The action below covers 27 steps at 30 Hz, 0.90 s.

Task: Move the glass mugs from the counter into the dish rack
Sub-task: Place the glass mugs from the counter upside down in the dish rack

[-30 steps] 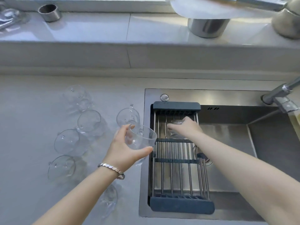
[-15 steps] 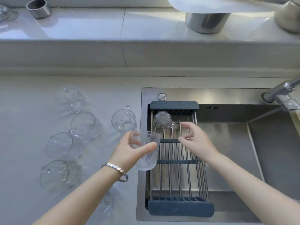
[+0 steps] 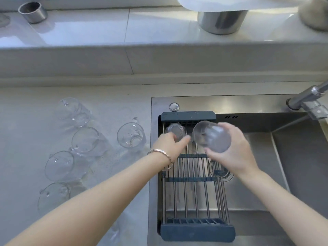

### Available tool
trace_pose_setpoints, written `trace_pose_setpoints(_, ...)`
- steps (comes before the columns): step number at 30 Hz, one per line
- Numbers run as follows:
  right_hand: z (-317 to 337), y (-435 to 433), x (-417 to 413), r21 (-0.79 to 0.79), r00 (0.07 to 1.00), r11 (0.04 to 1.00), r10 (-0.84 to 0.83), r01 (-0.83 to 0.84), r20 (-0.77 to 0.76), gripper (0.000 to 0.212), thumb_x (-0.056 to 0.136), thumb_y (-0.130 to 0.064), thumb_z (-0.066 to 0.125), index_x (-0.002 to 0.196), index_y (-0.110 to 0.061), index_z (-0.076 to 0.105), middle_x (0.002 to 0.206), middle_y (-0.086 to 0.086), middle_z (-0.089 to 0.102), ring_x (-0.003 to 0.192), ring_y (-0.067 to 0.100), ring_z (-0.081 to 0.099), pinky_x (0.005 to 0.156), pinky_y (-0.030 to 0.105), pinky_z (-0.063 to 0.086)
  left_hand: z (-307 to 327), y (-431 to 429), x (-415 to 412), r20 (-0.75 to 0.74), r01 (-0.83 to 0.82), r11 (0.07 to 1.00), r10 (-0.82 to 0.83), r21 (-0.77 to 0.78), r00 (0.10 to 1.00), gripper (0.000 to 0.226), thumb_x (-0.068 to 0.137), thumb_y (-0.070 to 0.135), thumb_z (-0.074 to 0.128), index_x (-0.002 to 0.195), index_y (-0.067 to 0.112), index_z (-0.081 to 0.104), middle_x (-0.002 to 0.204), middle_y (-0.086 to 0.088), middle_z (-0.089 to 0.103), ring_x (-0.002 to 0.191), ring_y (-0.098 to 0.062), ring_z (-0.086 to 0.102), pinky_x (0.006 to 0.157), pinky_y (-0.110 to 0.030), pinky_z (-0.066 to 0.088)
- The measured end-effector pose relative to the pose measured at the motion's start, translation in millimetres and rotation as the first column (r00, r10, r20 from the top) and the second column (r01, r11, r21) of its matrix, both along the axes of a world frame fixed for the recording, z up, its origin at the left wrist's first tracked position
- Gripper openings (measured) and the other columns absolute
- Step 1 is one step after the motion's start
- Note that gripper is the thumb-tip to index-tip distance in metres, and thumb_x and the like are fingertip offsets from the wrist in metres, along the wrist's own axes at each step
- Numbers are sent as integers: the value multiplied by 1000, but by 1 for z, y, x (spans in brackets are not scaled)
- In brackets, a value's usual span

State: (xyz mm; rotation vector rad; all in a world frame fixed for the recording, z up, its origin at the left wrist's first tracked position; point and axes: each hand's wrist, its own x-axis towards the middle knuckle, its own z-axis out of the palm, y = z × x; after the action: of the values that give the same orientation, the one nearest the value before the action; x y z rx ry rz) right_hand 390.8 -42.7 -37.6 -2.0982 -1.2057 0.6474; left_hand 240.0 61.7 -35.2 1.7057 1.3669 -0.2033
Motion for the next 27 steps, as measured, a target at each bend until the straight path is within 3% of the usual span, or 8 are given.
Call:
trace_pose_setpoints(3, -11, 27, 19, -147, 997, 986, -68, 71, 24, 69, 64, -24, 81, 122, -18, 43, 122, 4, 51, 107, 19, 48, 83, 27, 36, -28, 15, 7, -185, 378, 826, -331, 419, 926, 57, 88, 31, 57, 138, 19, 34, 147, -6, 34, 128, -27, 43, 103, -41, 42)
trace_pose_setpoints(6, -27, 49, 19, -285, 999, 958, -25, 37, 46, 73, 64, -31, 81, 125, -18, 42, 126, 8, 52, 115, 26, 49, 88, 33, 40, -50, 27, 17, -365, 563, 699, -434, 441, 824, 66, 89, 26, 57, 145, 20, 22, 155, -8, 21, 138, -29, 29, 109, -43, 32)
trace_pose_setpoints(9, -47, 63, 9, -365, 995, 928, -36, 68, 93, 75, 67, -37, 79, 127, -16, 39, 127, 11, 50, 113, 30, 52, 87, 36, 44, -67, 33, 17, -439, 618, 667, -448, 416, 779, 68, 86, 20, 62, 143, 18, 24, 148, -11, 30, 127, -32, 40, 99, -42, 39)
trace_pose_setpoints(14, -69, 65, -7, -405, 985, 903, -92, 143, 145, 77, 77, -48, 66, 136, -12, 32, 131, 16, 44, 112, 36, 53, 86, 39, 47, -78, 35, 12, -453, 639, 664, -467, 389, 760, 79, 84, 18, 66, 146, 21, 18, 151, -10, 27, 128, -31, 41, 97, -41, 42)
trace_pose_setpoints(19, -56, 43, -16, -221, 980, 967, -89, 128, 178, 55, 87, -34, 57, 134, -11, 40, 136, 13, 43, 123, 30, 46, 92, 36, 44, -54, 20, 3, -361, 586, 672, -462, 453, 810, 83, 80, 9, 69, 147, 15, 20, 157, -13, 19, 141, -28, 29, 114, -41, 29)
trace_pose_setpoints(23, -36, 28, -37, -223, 993, 969, 116, -107, 27, 39, 85, -17, 60, 123, -14, 52, 126, 7, 53, 115, 19, 51, 90, 24, 37, -18, 10, -44, -206, 380, 524, -360, 762, 910, 56, 51, 10, 84, 105, 13, 69, 120, -11, 68, 110, -28, 66, 90, -45, 53)
trace_pose_setpoints(25, -30, 31, -58, -226, 970, 943, 237, -244, -58, 45, 84, -19, 63, 127, -16, 50, 128, 4, 54, 118, 15, 50, 96, 24, 38, -6, 17, -79, -210, 301, 507, -229, 808, 951, 56, 53, 11, 83, 107, 10, 68, 122, -16, 66, 113, -33, 63, 92, -51, 50)
trace_pose_setpoints(27, -30, 43, -84, -210, 948, 927, 288, -311, -132, 63, 79, -23, 69, 135, -16, 40, 137, 3, 47, 126, 14, 45, 104, 26, 35, 5, 27, -114, -244, 225, 601, -50, 767, 968, 69, 62, 16, 80, 125, 5, 55, 139, -22, 50, 128, -38, 48, 103, -52, 41)
